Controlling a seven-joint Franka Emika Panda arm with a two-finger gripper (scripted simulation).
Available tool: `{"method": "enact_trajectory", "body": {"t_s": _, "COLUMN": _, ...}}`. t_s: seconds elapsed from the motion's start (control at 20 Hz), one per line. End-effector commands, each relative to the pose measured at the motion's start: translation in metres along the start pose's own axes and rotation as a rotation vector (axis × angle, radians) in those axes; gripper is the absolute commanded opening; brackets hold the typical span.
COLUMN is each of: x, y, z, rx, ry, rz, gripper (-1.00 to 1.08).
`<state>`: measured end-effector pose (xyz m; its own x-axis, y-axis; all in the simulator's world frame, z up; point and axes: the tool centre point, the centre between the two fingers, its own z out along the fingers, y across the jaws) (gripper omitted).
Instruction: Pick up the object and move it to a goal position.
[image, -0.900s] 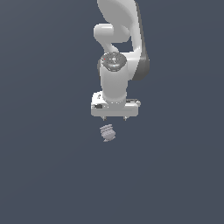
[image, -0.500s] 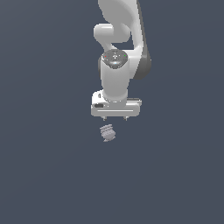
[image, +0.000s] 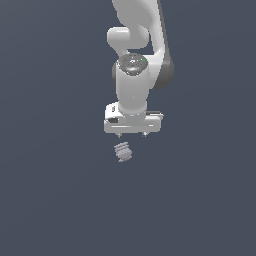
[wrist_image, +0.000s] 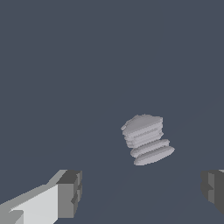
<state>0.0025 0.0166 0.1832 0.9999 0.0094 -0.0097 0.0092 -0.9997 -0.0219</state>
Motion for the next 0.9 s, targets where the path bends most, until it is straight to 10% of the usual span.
{"method": "enact_trajectory", "body": {"t_s": 0.0, "x": 0.0, "y": 0.002, "z": 0.004, "rx": -0.001, "ry": 0.0, "rz": -0.013, "gripper": 1.0}}
{"method": "enact_trajectory", "body": {"t_s": 0.85, "x": -0.002, "y": 0.034, "z": 0.072, "rx": -0.02, "ry": 0.005, "rz": -0.289, "gripper": 1.0}}
